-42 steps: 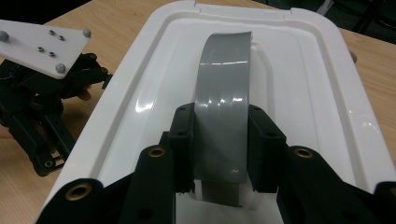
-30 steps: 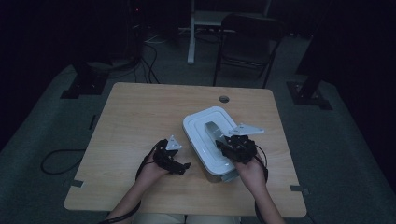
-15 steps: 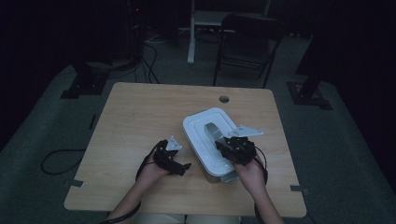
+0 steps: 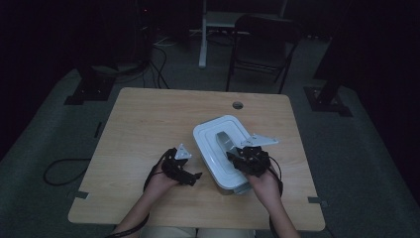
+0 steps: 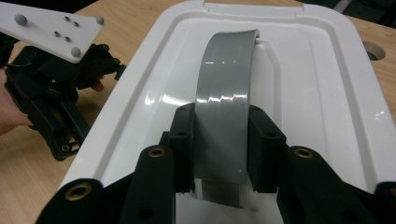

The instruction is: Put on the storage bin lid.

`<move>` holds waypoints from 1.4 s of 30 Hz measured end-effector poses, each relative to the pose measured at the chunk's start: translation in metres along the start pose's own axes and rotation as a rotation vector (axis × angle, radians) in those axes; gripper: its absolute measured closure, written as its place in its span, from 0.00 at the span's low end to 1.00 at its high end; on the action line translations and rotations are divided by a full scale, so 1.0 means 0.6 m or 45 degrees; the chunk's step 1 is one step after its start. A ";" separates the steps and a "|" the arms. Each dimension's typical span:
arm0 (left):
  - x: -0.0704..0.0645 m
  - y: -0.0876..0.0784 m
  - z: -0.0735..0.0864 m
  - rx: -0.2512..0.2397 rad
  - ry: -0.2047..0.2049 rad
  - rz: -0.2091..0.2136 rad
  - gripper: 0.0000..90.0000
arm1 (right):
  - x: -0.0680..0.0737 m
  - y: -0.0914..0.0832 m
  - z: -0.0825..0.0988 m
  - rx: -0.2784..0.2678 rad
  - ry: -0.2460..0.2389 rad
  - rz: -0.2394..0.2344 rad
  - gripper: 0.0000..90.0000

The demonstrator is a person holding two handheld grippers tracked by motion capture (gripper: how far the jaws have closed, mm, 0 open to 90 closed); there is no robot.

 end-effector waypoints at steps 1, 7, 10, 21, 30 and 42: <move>0.000 0.000 0.000 0.000 -0.001 0.002 0.02 | -0.001 -0.001 0.000 -0.013 0.010 -0.030 0.56; 0.002 0.002 -0.001 0.008 -0.006 -0.002 0.02 | -0.027 -0.027 -0.003 -0.106 0.073 0.011 0.35; 0.004 0.001 -0.003 0.004 -0.012 -0.002 0.02 | -0.049 -0.043 -0.006 -0.157 0.102 0.061 0.23; 0.009 -0.007 -0.014 -0.005 -0.012 -0.014 0.02 | -0.143 -0.065 0.005 -0.275 0.126 0.220 0.15; 0.010 -0.005 -0.021 -0.007 -0.018 -0.004 0.02 | -0.227 -0.035 0.048 -0.256 0.205 0.318 0.15; 0.008 -0.002 -0.032 -0.008 -0.015 0.004 0.02 | -0.246 0.050 0.142 -0.064 0.252 0.290 0.15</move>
Point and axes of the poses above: each handheld gripper's, and its own axes: y roughly forward along the jaws, z roughly out of its underside, x roughly to its left, the point moved 6 cm from there along y, roughly forward along the jaws, and after that the axes turned 3 degrees about x, right-handed, at the moved point
